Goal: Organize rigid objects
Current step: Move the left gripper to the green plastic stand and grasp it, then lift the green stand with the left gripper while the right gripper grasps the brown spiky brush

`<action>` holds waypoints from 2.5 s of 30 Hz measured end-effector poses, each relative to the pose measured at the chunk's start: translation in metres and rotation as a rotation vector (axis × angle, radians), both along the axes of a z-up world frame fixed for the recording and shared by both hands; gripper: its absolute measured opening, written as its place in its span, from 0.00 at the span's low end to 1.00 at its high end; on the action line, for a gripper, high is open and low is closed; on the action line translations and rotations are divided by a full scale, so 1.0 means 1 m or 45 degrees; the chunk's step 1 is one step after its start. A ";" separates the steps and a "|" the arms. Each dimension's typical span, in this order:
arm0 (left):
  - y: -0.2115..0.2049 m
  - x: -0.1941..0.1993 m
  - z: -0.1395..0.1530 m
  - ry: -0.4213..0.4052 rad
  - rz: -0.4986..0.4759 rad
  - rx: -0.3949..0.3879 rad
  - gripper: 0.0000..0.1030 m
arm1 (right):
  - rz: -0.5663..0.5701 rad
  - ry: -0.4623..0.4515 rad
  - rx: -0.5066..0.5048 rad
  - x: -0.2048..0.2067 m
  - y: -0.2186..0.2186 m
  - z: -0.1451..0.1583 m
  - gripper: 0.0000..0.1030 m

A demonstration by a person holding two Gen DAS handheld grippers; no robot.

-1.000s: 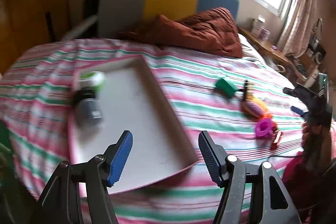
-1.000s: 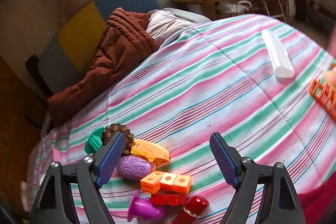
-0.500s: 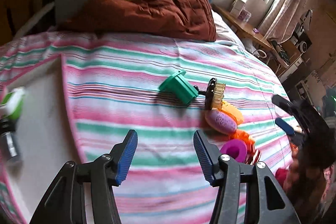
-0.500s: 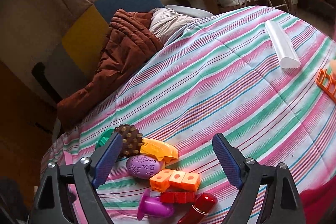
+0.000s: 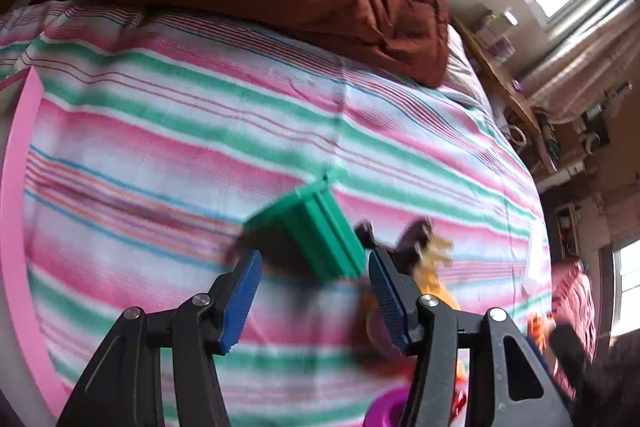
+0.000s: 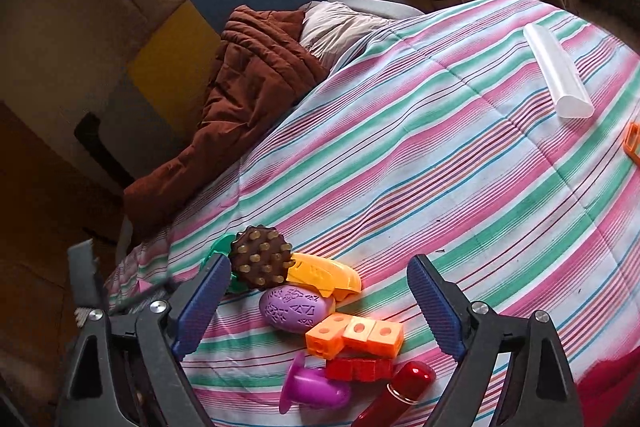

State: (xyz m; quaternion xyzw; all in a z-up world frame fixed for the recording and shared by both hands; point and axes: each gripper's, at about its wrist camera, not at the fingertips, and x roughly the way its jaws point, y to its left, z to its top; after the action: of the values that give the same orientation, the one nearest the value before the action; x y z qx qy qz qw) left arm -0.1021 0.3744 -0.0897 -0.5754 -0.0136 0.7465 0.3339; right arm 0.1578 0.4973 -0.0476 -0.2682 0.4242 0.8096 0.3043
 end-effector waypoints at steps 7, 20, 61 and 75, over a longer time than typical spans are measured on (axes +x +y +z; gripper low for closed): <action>0.025 -0.017 -0.012 0.083 -0.012 -0.084 0.55 | 0.000 0.014 -0.023 0.000 0.002 -0.002 0.88; -0.014 0.027 -0.009 0.323 -0.235 -0.218 0.29 | -0.044 -0.007 -0.022 0.004 0.007 -0.004 0.88; -0.086 0.141 -0.024 0.696 -0.441 -0.068 0.29 | 0.639 -0.579 0.271 -0.175 -0.031 -0.053 0.61; -0.099 0.147 -0.009 0.671 -0.469 -0.049 0.29 | 0.807 -0.313 0.243 -0.129 -0.106 -0.030 0.61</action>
State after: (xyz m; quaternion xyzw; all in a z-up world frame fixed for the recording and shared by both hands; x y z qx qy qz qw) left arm 0.0452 0.2752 -0.0983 -0.3612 0.1916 0.7970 0.4444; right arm 0.0284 0.3908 -0.0778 -0.4524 0.2026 0.8615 0.1104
